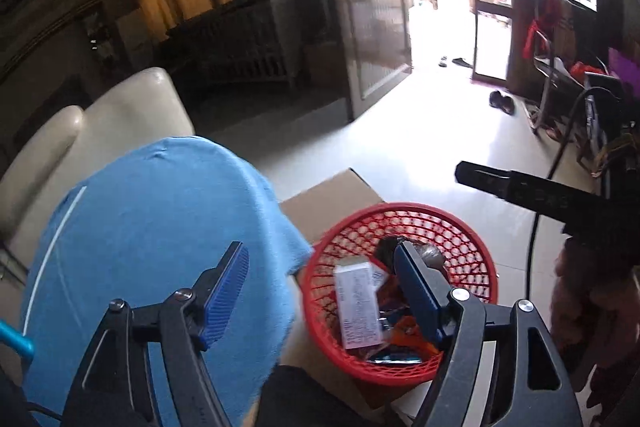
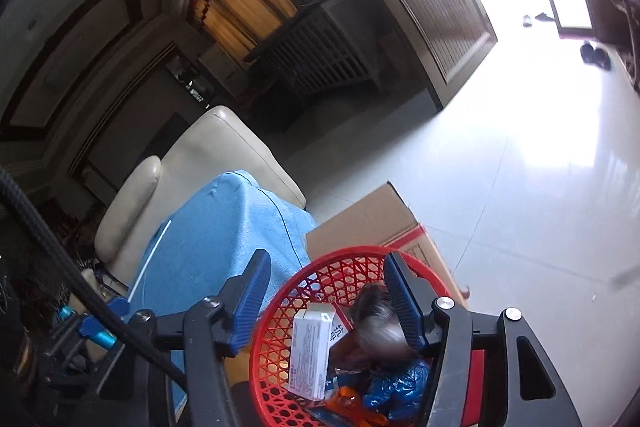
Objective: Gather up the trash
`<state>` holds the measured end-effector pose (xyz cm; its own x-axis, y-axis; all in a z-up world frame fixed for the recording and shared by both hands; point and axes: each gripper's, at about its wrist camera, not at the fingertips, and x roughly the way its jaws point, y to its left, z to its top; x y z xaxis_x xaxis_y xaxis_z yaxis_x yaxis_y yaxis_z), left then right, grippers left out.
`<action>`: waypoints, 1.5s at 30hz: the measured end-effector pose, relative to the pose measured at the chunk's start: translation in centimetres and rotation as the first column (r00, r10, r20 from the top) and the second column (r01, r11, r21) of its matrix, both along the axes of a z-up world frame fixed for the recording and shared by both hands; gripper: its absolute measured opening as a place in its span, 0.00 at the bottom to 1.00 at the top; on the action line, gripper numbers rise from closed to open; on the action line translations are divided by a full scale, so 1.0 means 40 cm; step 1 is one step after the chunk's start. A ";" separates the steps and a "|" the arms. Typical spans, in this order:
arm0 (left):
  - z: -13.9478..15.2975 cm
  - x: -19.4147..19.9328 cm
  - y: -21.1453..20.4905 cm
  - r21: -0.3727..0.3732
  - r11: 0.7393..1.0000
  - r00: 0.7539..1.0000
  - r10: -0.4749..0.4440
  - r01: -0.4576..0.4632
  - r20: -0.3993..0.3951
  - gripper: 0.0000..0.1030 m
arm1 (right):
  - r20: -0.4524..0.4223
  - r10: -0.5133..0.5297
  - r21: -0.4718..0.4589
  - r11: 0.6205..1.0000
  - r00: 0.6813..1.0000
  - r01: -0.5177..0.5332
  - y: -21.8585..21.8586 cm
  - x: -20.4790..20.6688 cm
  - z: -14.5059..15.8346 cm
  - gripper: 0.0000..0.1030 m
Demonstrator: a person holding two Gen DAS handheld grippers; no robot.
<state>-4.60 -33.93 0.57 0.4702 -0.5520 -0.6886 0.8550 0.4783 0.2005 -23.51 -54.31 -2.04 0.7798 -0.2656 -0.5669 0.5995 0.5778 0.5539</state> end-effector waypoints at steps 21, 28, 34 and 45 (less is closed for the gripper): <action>0.226 0.061 0.378 -0.186 0.926 0.917 0.361 -0.329 0.172 0.88 | -0.006 0.200 -0.283 0.939 0.980 -0.194 0.326 0.135 0.282 0.63; 0.262 0.075 0.532 -0.215 0.849 0.834 0.521 -0.483 0.183 0.88 | -0.017 0.324 -0.345 0.886 0.946 -0.310 0.484 0.198 0.356 0.64; 0.284 0.081 0.660 -0.238 0.780 0.759 0.622 -0.579 0.192 0.88 | -0.017 0.428 -0.373 0.836 0.903 -0.403 0.627 0.255 0.396 0.64; 0.315 0.076 0.875 -0.310 0.672 0.646 0.738 -0.673 0.197 0.88 | -0.085 0.560 -0.409 0.734 0.824 -0.542 0.857 0.344 0.391 0.64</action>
<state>-1.56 1.08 13.19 0.9237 -0.0704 -0.3765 0.1578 0.9657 0.2064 -9.75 -20.03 13.62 0.8809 0.0248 -0.4727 0.0886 0.9724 0.2160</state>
